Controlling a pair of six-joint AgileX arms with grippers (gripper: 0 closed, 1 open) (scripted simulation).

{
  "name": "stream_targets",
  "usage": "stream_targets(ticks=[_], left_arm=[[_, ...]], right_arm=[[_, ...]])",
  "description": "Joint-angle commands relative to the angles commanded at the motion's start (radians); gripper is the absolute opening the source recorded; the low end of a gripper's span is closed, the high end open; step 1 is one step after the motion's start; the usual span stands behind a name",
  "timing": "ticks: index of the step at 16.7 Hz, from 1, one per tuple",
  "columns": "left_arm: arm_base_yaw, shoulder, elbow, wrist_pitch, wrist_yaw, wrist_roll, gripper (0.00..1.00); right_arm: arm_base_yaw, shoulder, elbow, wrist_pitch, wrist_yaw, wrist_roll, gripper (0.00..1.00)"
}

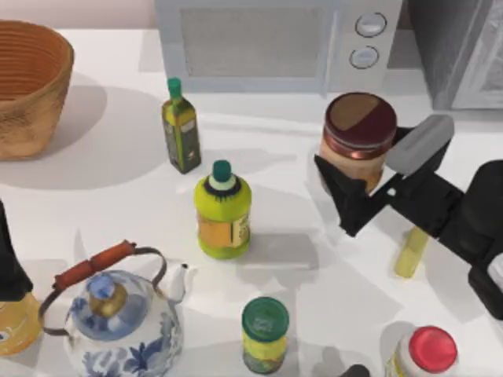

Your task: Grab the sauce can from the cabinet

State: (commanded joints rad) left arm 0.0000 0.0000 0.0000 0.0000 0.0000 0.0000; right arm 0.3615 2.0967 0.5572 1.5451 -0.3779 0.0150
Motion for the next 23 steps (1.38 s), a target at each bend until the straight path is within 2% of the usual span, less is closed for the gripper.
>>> stream_targets(ticks=[6, 14, 19, 23], left_arm=[[0.0, 0.0, 0.0, 0.0, 0.0, 0.0, 1.0], [0.0, 0.0, 0.0, 0.0, 0.0, 0.0, 1.0], [0.0, 0.0, 0.0, 0.0, 0.0, 0.0, 1.0], [0.0, 0.0, 0.0, 0.0, 0.0, 0.0, 1.0]], right_arm=[[0.006, 0.009, 0.012, -0.003, 0.004, 0.002, 0.0], [0.06, 0.179, 0.229, -0.052, 0.062, -0.001, 0.0], [0.066, 0.196, 0.252, -0.057, 0.068, -0.002, 0.0], [0.066, 0.196, 0.252, -0.057, 0.068, -0.002, 0.3]])
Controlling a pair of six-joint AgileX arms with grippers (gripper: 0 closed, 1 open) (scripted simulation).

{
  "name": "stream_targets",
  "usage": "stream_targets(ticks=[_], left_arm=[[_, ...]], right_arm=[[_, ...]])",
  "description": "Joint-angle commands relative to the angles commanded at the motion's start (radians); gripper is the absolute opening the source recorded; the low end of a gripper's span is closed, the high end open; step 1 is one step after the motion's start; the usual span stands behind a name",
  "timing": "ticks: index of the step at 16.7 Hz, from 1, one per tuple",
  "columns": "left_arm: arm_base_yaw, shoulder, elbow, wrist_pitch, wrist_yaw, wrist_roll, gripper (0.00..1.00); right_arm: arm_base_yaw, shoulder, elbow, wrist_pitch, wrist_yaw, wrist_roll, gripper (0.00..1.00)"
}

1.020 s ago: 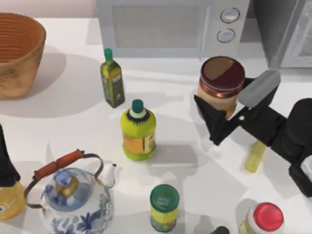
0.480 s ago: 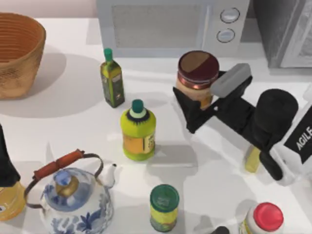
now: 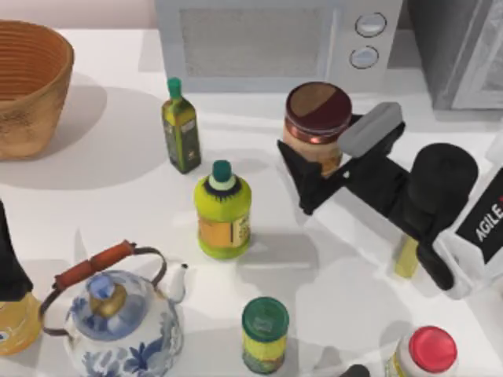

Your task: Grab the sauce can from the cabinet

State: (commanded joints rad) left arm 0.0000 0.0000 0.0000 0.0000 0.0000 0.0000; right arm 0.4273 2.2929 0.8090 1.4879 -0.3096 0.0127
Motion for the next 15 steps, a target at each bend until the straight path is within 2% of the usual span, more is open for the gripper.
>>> stream_targets(ticks=[9, 15], left_arm=[[0.0, 0.0, 0.0, 0.0, 0.0, 0.0, 1.0], [0.0, 0.0, 0.0, 0.0, 0.0, 0.0, 1.0]], right_arm=[[0.0, 0.0, 0.0, 0.0, 0.0, 0.0, 0.98], [0.0, 0.0, 0.0, 0.0, 0.0, 0.0, 1.0]])
